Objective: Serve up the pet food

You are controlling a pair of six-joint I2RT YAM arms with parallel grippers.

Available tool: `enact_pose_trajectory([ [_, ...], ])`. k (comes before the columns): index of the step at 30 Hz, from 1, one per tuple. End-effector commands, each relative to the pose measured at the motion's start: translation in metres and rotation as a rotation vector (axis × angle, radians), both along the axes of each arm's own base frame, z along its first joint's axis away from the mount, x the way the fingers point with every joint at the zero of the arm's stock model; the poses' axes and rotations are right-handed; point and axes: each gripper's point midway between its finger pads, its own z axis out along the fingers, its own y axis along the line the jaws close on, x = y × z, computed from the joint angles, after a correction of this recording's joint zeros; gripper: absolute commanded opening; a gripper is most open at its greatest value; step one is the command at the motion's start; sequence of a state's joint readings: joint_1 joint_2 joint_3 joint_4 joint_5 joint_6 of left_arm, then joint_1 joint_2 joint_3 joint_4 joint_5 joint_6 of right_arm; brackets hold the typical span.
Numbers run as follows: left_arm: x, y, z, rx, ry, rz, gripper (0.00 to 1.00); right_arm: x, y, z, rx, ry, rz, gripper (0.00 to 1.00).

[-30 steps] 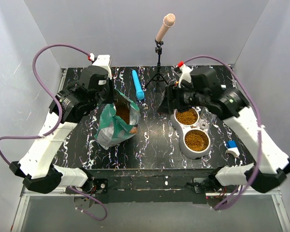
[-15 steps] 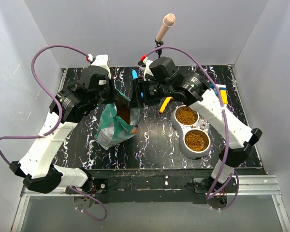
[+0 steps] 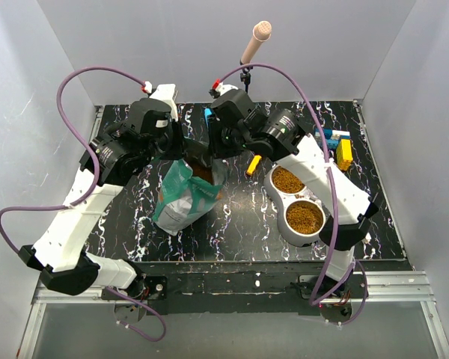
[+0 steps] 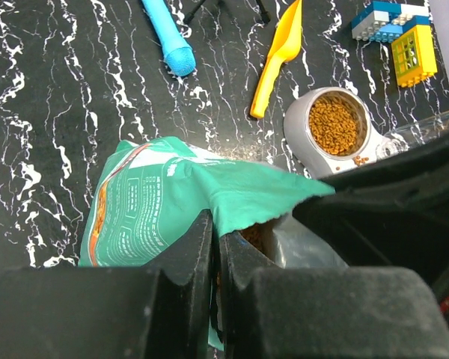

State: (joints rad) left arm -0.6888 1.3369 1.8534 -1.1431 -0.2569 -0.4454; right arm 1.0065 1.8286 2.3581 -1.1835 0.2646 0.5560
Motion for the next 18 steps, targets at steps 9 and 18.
enact_pose_trajectory([
  [9,-0.015,-0.018,0.058,-0.176,-0.145,-0.130,0.00,0.024,0.006,-0.009,-0.021,-0.003,0.015,0.28],
  [18,-0.023,-0.030,0.061,-0.211,-0.127,-0.202,0.04,0.027,0.003,-0.004,-0.044,-0.039,0.047,0.12],
])
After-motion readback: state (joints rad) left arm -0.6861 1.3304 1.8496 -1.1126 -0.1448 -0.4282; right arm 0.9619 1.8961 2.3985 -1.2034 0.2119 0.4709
